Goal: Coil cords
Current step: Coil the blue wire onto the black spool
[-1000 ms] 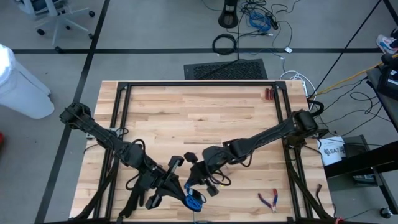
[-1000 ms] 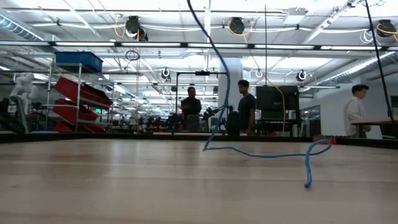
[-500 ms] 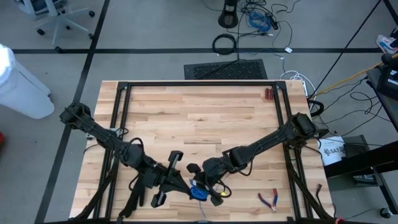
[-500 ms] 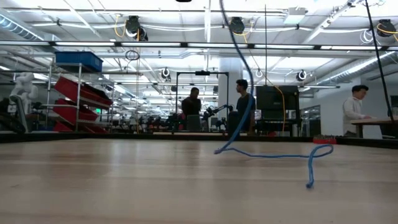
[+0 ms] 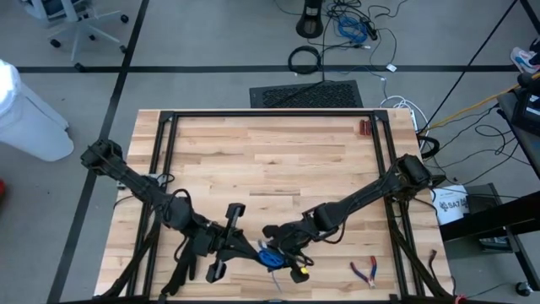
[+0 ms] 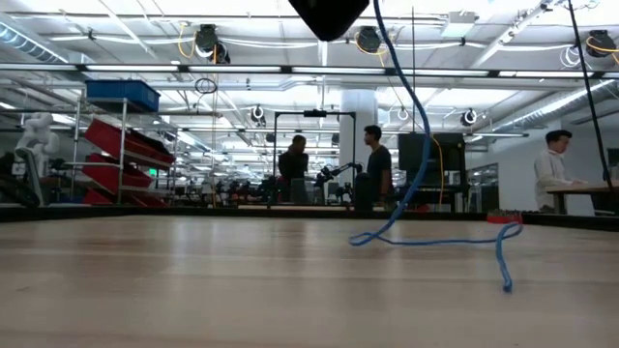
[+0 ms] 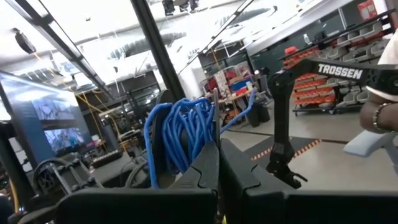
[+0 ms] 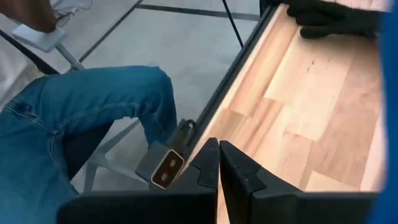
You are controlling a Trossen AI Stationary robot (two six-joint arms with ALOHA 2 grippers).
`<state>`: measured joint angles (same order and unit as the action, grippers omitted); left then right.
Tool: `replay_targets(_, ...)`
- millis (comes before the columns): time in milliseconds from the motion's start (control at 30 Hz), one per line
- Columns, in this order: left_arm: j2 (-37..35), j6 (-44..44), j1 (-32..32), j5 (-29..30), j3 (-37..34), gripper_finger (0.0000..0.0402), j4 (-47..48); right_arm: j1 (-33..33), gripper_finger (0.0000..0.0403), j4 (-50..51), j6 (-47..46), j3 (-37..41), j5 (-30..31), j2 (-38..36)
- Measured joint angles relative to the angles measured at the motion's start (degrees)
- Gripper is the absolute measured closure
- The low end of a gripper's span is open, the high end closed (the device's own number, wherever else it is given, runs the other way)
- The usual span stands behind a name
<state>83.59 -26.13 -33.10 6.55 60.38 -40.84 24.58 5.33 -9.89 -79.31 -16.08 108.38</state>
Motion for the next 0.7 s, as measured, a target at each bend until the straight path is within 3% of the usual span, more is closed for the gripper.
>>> replay_targets(167, 0.0, 0.0, -0.4, 0.1, 0.0, 0.0402, 0.0, -1.3, 0.0379, 2.7, 0.0, 0.0, 0.8, -2.5)
replay_targets(433, -0.1, 0.1, -0.8, -1.7, 0.0, 0.0402, -0.4, -1.9, 0.0277, 18.4, 2.2, 0.0, 7.6, -10.9)
replay_targets(700, -0.1, 0.1, -0.8, -3.1, 0.0, 0.0402, -1.6, -1.2, 0.0210, 23.1, 2.1, 0.0, 13.8, -13.8)
